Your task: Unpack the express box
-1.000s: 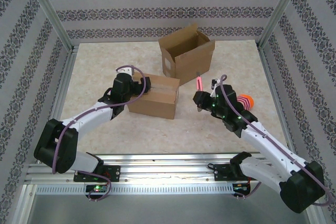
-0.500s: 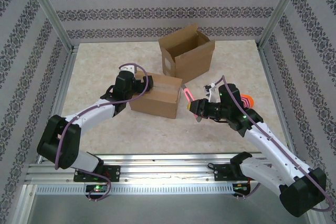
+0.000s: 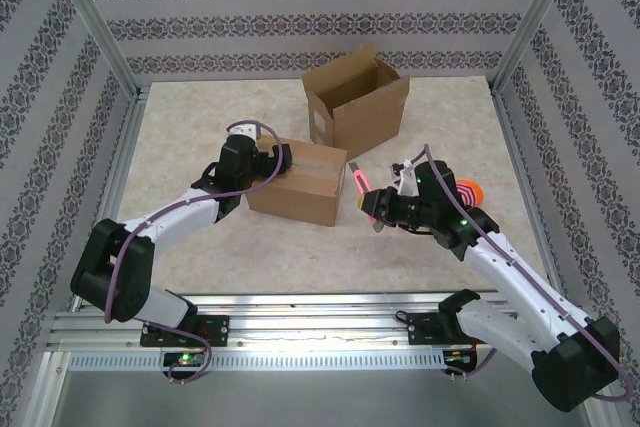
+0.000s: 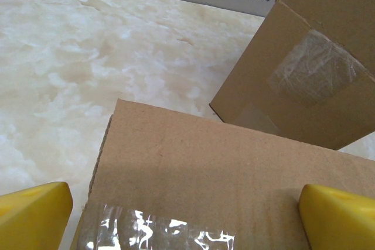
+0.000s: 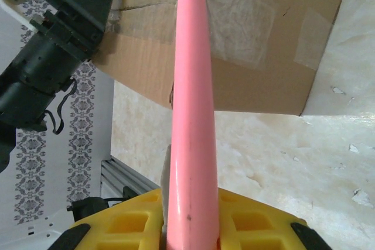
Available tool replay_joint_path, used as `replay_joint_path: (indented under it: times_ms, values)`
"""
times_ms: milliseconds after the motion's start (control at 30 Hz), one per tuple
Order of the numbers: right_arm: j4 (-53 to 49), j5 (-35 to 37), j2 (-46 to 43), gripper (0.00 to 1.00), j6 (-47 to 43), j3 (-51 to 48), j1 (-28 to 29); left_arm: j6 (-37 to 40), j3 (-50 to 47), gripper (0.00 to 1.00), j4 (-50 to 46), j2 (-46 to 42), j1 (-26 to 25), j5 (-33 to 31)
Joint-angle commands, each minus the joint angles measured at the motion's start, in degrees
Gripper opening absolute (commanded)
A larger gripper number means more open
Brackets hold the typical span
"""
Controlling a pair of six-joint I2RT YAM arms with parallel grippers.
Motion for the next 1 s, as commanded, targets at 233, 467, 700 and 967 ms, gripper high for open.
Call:
replay_joint_path:
  times_ms: [233,467,700,967]
  values:
    - [3.9,0.9,2.1,0.0,1.3,-0.5,0.4,-1.7,-4.5,0.99,-13.8,5.4,-1.2,4.4]
    - [4.5,1.5,3.5,0.0,1.6,-0.5,0.4,-1.8,-4.6,1.0,-13.7,5.4,-1.2,4.5]
    - [5.2,1.4,4.1,0.0,1.8,-0.5,0.4,-1.7,-4.6,1.0,-13.7,5.5,-1.2,4.4]
    - [5.8,1.1,4.7,0.0,2.0,-0.4,0.5,-1.8,-4.6,1.0,-13.4,5.8,-1.2,4.6]
